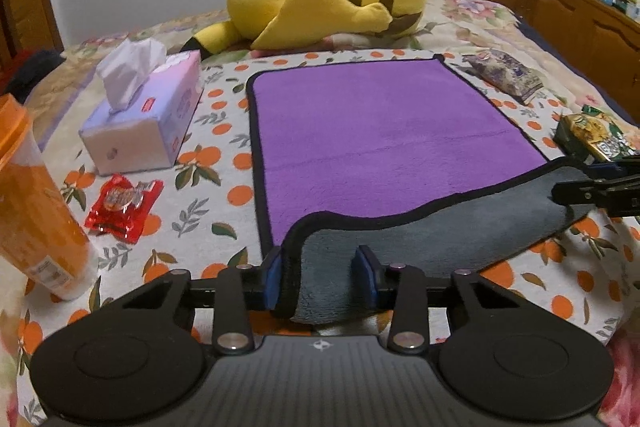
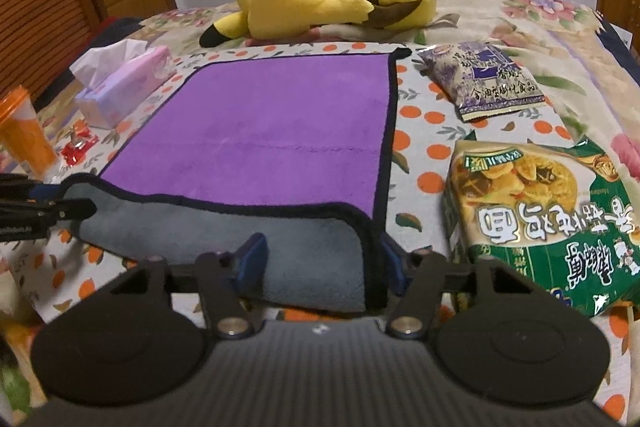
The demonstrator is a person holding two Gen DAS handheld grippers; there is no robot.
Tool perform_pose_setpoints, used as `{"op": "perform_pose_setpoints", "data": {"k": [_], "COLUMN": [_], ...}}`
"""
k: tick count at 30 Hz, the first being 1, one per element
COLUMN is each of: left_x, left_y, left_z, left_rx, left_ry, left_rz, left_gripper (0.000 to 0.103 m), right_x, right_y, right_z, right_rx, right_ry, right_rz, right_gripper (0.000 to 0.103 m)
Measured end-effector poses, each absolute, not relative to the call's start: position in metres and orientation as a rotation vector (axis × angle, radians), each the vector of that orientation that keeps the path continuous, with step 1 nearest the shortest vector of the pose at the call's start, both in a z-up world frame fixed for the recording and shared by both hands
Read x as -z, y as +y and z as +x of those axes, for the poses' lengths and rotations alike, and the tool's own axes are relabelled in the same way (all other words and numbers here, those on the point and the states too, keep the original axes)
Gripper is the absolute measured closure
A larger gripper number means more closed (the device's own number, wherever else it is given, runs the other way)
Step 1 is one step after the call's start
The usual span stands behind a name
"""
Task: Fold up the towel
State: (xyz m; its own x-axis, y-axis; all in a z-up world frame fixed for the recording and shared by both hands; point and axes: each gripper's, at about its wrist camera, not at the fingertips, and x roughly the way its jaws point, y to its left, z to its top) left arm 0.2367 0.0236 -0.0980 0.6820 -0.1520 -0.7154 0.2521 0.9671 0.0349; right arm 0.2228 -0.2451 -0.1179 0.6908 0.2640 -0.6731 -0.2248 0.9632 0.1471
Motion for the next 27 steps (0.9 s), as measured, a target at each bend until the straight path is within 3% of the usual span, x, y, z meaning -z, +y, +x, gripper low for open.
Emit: {"op": "perform_pose_setpoints", "data": {"k": [6,7,10,12,14,27], "left_x": [0.094,0.094,0.093,0.091,0.09,0.065], "left_y": [0.022,0.022,0.022,0.022,0.022,0.025], "left_z": [0.235,0.234,0.233,0.233,0.232,0.224], "left_rx": [0.251,0.253,0.26,0.263,0.263,0.267], "left_ry": [0.777,0.776,0.768,0.763,0.758,0.659], "left_rz": [0.131,0.131,0.13,0.127,0.118,0.052], "left_gripper": [0.086,0.086,0.092,0.093,0.094,0.096], "right_x": [0.116,0.115,0.115,0.115,0.115,0.101], "right_y": [-0.247,-0.247,-0.249,-0.25,-0.25,-0.252], "right_z": [0.223,0.223,0.223,0.223,0.223,0.218], "right_rx": [-0.271,-0.268,-0.259,-0.255,-0.255,-0.247], "right_ry": [0.751,0.749,0.743,0.74,0.734,0.65], "right_rz": [0.04,0.038,0.032,0.028,0.022,0.022], "right_gripper": [0.071,0.078,0.083,0.094,0.098,0.1]}}
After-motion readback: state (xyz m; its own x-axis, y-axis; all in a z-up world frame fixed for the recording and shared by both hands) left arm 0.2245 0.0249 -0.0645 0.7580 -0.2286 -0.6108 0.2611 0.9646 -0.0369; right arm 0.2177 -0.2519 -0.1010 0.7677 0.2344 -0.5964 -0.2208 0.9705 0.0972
